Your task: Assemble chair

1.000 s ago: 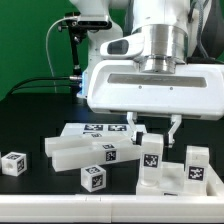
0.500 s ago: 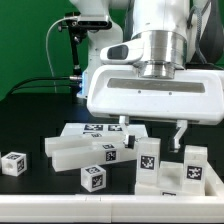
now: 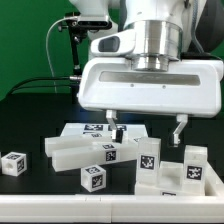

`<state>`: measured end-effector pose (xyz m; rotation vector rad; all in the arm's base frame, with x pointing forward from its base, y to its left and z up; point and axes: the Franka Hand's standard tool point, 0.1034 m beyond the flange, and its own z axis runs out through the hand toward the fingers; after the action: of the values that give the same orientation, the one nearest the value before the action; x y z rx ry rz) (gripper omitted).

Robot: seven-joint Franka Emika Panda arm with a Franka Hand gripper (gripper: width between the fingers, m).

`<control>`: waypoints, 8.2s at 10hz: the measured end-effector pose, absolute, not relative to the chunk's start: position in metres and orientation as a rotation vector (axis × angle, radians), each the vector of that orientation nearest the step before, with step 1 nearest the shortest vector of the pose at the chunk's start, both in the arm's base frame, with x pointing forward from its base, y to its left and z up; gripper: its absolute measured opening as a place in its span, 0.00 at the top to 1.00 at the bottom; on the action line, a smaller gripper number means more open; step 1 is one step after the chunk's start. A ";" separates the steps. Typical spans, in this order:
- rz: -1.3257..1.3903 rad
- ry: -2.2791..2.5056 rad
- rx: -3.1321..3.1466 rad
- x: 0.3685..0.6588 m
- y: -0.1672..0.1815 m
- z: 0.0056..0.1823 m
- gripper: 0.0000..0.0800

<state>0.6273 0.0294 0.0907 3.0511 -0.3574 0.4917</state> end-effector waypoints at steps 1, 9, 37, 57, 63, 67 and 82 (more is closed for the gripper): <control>0.379 -0.378 3.079 0.629 0.029 0.093 0.19; 0.224 -0.561 3.083 0.626 0.027 0.082 0.60; 0.218 -1.046 3.002 0.631 0.043 0.076 0.64; 0.236 -0.603 3.080 0.638 0.048 0.080 0.33; 0.231 -1.394 2.856 0.641 0.049 0.079 0.65; 0.176 -2.362 2.245 0.646 0.055 0.083 0.65; 0.221 -0.573 3.120 0.647 0.027 0.092 0.19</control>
Offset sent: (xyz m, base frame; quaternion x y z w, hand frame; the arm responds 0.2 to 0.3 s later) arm -0.0012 0.0131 -0.0108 0.0198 -0.0654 0.0286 0.9973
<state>0.6468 0.0266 0.0922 3.1199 -0.5735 0.2210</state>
